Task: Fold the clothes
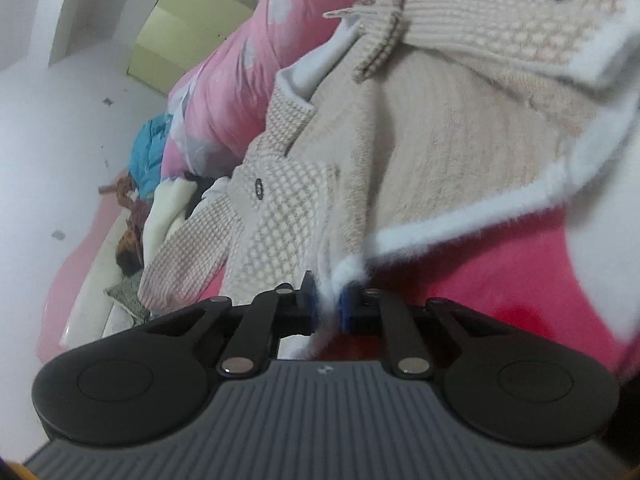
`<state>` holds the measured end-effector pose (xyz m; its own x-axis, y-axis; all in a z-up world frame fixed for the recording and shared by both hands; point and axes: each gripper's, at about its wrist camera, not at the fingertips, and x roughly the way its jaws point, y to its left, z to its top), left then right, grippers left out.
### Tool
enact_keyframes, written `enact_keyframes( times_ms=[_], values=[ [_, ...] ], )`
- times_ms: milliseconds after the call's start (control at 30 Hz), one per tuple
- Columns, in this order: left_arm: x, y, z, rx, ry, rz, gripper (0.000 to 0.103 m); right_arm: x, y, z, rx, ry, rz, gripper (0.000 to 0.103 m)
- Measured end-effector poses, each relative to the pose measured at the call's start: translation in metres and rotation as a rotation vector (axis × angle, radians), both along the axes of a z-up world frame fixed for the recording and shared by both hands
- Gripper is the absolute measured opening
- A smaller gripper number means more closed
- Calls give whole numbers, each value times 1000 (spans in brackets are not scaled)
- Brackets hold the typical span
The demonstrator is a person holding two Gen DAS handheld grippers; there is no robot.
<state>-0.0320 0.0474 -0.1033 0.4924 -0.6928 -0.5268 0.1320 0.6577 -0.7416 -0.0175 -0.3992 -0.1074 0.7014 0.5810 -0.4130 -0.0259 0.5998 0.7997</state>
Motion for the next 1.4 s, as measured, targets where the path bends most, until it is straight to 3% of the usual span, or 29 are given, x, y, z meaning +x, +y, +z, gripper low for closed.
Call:
enact_keyframes(
  times_ms=[133, 300, 367, 433, 500, 600, 767, 833, 967, 1067, 1133, 1167, 1233, 1267, 1400],
  values=[
    [-4, 16, 9, 32, 8, -20, 3, -26, 10, 19, -34, -26, 64, 5],
    [6, -5, -25, 69, 40, -73, 5, -21, 7, 8, -146, 34, 46, 9],
    [3, -8, -30, 73, 28, -91, 13, -18, 0, 8, -176, 67, 24, 11],
    [0, -6, -31, 57, 3, -108, 32, -23, -8, 25, -244, 51, 6, 13],
    [-1, -3, -29, 37, -25, -109, 44, -28, -18, 47, -304, 5, -19, 22],
    [1, -3, -29, 21, -40, -105, 46, -14, -19, 69, -293, -68, -14, 24],
    [4, -2, -36, 23, -11, -83, 42, 57, 26, 68, -318, -96, 143, 25],
    [4, 0, -38, 24, 1, -72, 31, 91, 39, 59, -297, -52, 162, 25],
    [4, 6, -41, 11, 12, -66, 29, 153, 51, 52, -212, 9, 158, 27],
    [5, 7, -39, 12, -14, -80, 30, 195, 54, 53, -96, 57, 146, 31],
    [5, 8, -36, 7, -55, -89, 40, 226, 60, 53, -64, 91, 126, 37],
    [6, 9, -35, -7, -78, -94, 44, 241, 65, 51, -59, 105, 119, 45],
    [13, 10, -38, -21, -91, -102, 44, 273, 75, 45, -56, 136, 100, 50],
    [16, 10, -39, -28, -97, -106, 43, 290, 78, 41, -60, 145, 83, 50],
    [28, 17, -52, -69, -89, -120, 22, 343, 95, 20, -100, 145, 75, 50]
  ],
)
